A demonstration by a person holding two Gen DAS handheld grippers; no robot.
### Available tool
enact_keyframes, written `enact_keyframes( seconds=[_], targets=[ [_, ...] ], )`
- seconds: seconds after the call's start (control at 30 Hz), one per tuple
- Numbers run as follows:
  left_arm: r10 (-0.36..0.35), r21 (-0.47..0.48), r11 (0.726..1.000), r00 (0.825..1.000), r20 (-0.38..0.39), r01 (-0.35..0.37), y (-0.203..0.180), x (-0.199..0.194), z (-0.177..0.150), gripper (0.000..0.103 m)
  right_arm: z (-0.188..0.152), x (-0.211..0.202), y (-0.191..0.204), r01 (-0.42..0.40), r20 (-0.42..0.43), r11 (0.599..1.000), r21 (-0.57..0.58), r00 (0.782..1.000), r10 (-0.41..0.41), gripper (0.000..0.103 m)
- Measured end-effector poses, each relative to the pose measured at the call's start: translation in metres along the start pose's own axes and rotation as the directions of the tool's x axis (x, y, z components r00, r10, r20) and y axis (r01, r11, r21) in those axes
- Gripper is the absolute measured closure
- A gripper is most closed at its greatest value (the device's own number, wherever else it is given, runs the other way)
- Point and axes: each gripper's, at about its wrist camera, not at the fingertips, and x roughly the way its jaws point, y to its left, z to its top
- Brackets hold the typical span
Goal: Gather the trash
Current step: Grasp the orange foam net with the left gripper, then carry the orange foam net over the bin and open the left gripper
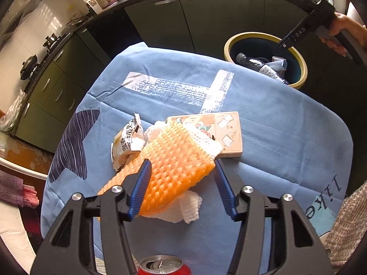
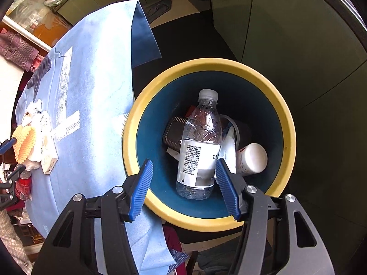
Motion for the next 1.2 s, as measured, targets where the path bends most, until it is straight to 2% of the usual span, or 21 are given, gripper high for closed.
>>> enact_keyframes(
  seconds=[0.03,0.1,0.2,0.5,0.8,1.0,1.2],
  targets=[
    [0.01,0.006,1.0,1.0,-0.002,-0.01,0.0,0.001,0.0,0.057,0.0,0.0,0.0,-0.001,-0.001,1.0,-0.001,1.0,0.001,0.046],
    [0.002,0.006,1.0,1.0,-0.007,-0.002,0.001,0.002,-0.001,0.075,-0.001,0.0,0.0,-0.004,-0.001,1.0,-0.001,1.0,0.004,0.046],
    [-0.002,-0.006,1.0,1.0,0.006,0.002,0.005,-0.002,-0.003,0.091,-0.002,-0.002,0.0,-0.008,0.003,1.0,0.001,1.0,0.008,0.046],
    [-0.011,-0.065,0.998,0.992,0.122,0.019,0.023,-0.064,-0.002,0.094,-0.004,-0.012,0.006,-0.03,0.017,0.999,-0.011,0.999,0.03,0.046],
    [-0.066,-0.107,0.99,0.97,0.233,0.092,0.026,-0.128,0.017,0.094,-0.008,-0.021,0.008,-0.045,0.029,0.999,-0.023,0.999,0.046,0.046],
    [-0.124,-0.044,0.989,0.954,0.273,0.141,0.001,-0.142,0.054,0.094,-0.019,-0.041,0.0,-0.056,0.06,0.998,-0.029,0.997,0.058,0.046],
    [-0.21,0.043,0.977,0.934,0.288,0.207,-0.04,-0.129,0.109,0.094,-0.041,-0.079,-0.021,-0.007,0.125,1.0,-0.03,0.992,0.011,0.043]
  ],
)
